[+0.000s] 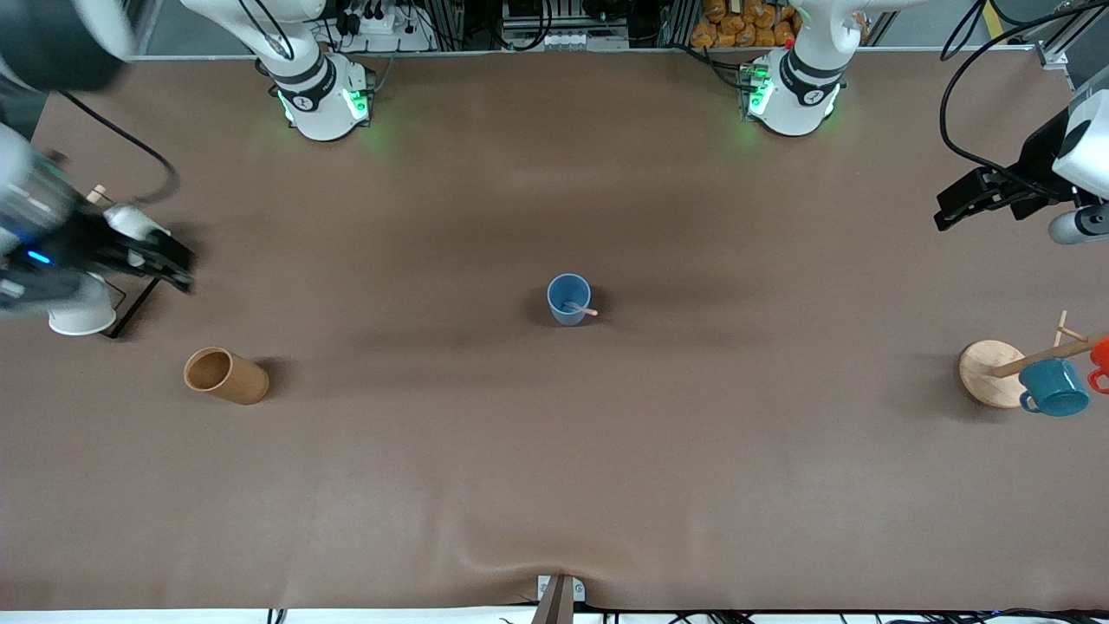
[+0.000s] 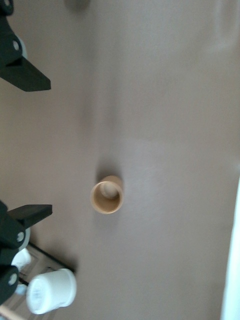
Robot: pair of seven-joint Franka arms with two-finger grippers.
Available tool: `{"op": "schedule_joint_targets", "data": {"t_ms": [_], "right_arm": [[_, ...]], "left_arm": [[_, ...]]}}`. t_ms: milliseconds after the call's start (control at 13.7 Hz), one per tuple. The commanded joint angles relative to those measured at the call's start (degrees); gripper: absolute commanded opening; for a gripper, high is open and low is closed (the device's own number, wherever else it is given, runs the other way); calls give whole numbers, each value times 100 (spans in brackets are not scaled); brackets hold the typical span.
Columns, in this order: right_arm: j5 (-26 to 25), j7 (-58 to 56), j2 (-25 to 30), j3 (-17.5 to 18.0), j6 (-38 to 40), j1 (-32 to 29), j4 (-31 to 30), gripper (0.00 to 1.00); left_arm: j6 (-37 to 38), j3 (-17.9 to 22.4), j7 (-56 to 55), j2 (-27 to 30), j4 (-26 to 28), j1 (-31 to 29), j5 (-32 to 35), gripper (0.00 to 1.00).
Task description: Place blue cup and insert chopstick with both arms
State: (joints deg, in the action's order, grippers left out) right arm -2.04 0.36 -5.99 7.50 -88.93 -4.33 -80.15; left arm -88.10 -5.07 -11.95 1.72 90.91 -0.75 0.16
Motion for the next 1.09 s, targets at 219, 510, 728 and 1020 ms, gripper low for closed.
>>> {"op": "schedule_joint_targets", "data": {"t_ms": [219,510,728,1020], "right_arm": [[353,139,519,-864,719,186,-185,100],[371,96,519,-926,746,186,-194,100],[371,122,537,-917,834,195,-194,100],[371,87,581,-926,939,195,-220,100]], "left_arm": [[48,-12,140,66,24,-22,-104,100],[48,-21,131,57,24,-4,-104,100],[48,-12,140,22,-81,-4,-87,100],[56,-12,114,-5,-179,13,-16,100]]}}
